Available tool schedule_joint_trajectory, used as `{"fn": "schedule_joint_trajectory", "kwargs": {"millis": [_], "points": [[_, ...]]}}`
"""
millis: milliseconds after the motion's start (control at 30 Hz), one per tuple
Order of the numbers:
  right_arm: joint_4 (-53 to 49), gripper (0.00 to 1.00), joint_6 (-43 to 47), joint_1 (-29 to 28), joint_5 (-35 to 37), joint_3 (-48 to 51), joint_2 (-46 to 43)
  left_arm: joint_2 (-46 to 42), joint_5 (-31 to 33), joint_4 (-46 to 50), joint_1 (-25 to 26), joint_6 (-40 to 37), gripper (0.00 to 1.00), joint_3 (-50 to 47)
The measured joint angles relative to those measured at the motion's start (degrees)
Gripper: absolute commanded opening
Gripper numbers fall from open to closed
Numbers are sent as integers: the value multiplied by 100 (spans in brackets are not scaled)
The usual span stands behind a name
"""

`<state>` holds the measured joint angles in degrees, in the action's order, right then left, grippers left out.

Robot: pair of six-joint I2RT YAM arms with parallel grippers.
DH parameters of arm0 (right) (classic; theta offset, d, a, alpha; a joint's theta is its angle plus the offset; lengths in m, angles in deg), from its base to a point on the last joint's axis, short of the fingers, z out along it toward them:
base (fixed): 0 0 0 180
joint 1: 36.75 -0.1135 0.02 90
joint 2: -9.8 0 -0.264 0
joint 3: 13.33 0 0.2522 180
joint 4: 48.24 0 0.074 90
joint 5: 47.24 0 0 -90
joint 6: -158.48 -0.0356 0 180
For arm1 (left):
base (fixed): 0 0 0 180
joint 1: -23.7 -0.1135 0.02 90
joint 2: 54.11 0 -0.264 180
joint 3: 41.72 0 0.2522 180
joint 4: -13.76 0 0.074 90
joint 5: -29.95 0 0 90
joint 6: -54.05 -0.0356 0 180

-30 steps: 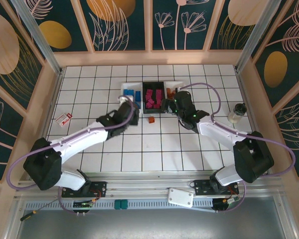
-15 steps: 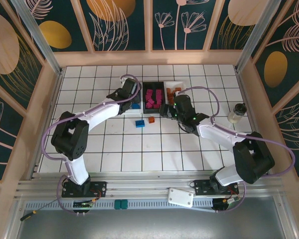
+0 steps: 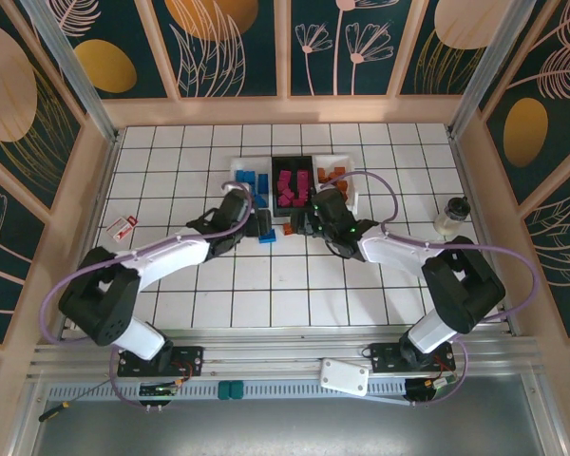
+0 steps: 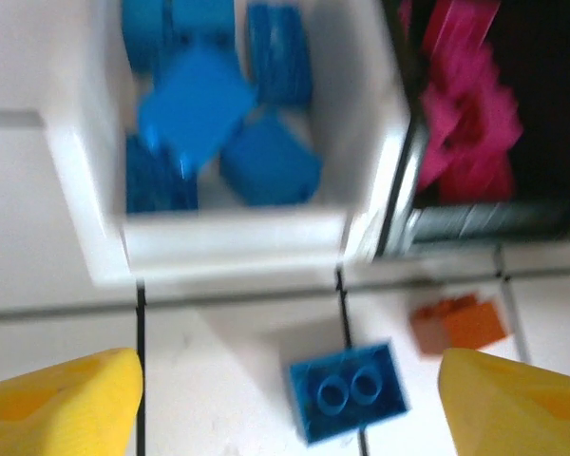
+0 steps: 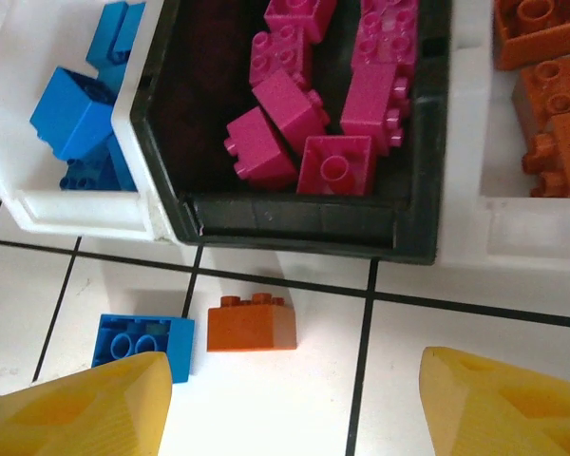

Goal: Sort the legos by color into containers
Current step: Pick up the lego from the center of the table.

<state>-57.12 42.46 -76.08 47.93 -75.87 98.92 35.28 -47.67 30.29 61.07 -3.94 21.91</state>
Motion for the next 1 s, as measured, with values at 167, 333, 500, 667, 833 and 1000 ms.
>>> {"fn": "schedule_joint_trajectory", "kwargs": {"millis": [167,333,500,667,833,1000], "points": [[4,70,-9,66,107,107,-227,625,-103,-219,286,68,89,-28],[11,70,-9,90,142,229,-509,1023,-140,-474,356,85,89,151],[4,70,-13,144,144,363,-608,1340,-96,-640,356,83,86,275],[7,70,-31,175,144,385,-616,1552,72,-702,356,79,80,280],[9,70,-33,184,142,385,-616,1652,267,-776,358,37,59,332],[9,70,-50,186,142,396,-616,1674,251,-962,358,74,43,323]]}}
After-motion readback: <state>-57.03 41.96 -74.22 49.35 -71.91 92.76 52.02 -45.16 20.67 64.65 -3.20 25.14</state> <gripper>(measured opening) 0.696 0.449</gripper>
